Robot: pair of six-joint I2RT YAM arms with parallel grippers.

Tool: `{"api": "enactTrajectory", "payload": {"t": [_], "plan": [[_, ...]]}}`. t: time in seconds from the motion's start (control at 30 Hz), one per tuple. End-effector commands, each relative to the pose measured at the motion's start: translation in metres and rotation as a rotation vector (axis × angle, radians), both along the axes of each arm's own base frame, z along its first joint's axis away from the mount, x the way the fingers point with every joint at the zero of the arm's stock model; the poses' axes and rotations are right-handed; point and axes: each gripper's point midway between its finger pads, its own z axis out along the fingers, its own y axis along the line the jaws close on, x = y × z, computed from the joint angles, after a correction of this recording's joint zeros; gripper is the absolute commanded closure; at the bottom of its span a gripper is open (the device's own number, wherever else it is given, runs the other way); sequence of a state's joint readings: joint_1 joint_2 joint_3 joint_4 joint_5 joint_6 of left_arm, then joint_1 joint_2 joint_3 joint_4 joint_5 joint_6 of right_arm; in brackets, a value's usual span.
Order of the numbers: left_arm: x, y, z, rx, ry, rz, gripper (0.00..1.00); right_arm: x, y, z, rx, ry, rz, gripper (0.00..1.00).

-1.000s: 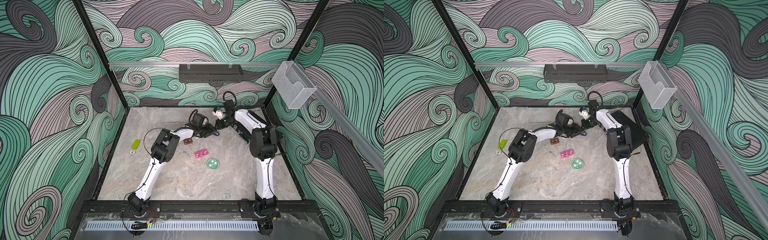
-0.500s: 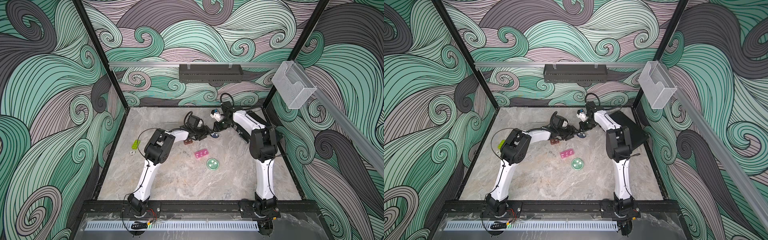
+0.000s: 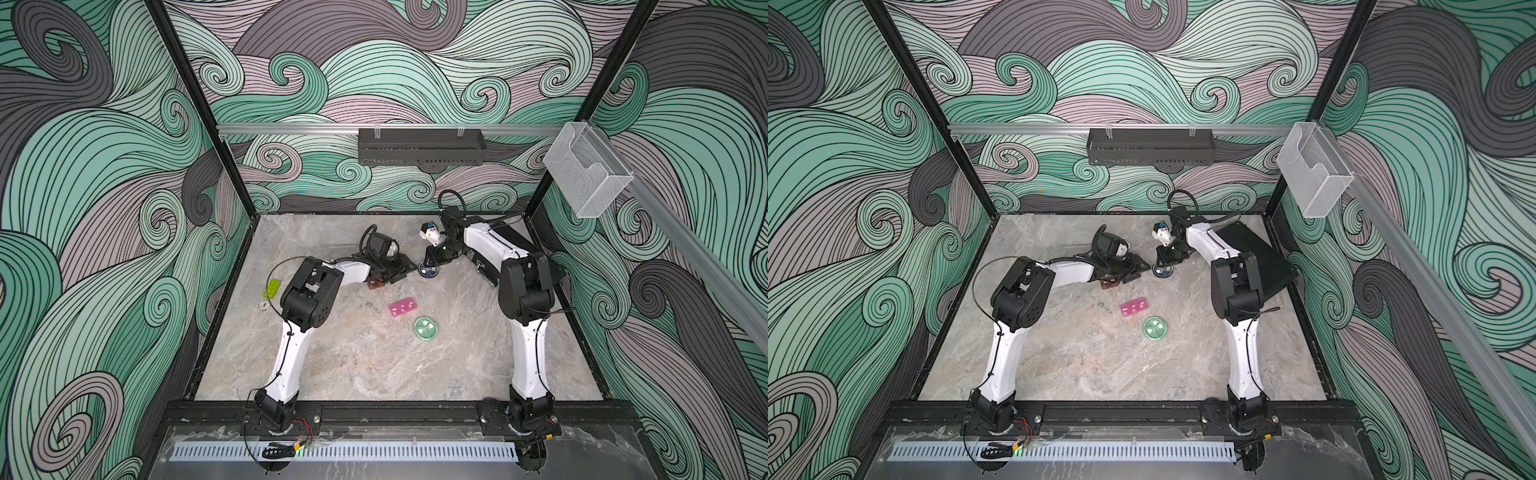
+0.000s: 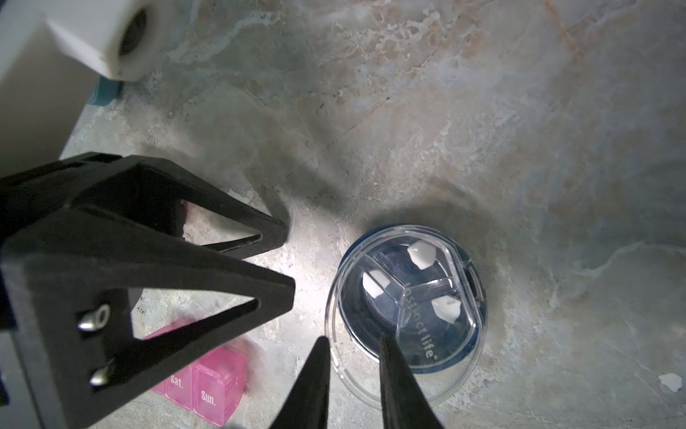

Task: Close pillboxes
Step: Close the lid on the pillbox.

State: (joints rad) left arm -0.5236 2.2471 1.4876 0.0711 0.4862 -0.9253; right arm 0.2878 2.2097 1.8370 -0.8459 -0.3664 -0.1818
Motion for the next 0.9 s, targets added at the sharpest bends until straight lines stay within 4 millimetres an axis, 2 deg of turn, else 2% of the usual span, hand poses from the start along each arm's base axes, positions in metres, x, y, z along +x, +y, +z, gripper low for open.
{"api": "enactTrajectory", "payload": {"t": [0.0, 0.23, 0.87], "plan": [[-0.008, 0.013, -0.015, 0.054, 0.063, 0.021, 0.45, -0.004, 0.003, -0.002, 0.003, 0.014, -0.005, 0.75], [-0.003, 0.007, -0.009, 0.050, 0.055, 0.012, 0.45, -0.007, 0.002, -0.018, -0.030, 0.041, -0.010, 0.77], [-0.002, -0.014, -0.012, 0.075, 0.053, -0.031, 0.44, -0.009, -0.012, -0.040, -0.144, 0.058, -0.049, 0.79]]}}
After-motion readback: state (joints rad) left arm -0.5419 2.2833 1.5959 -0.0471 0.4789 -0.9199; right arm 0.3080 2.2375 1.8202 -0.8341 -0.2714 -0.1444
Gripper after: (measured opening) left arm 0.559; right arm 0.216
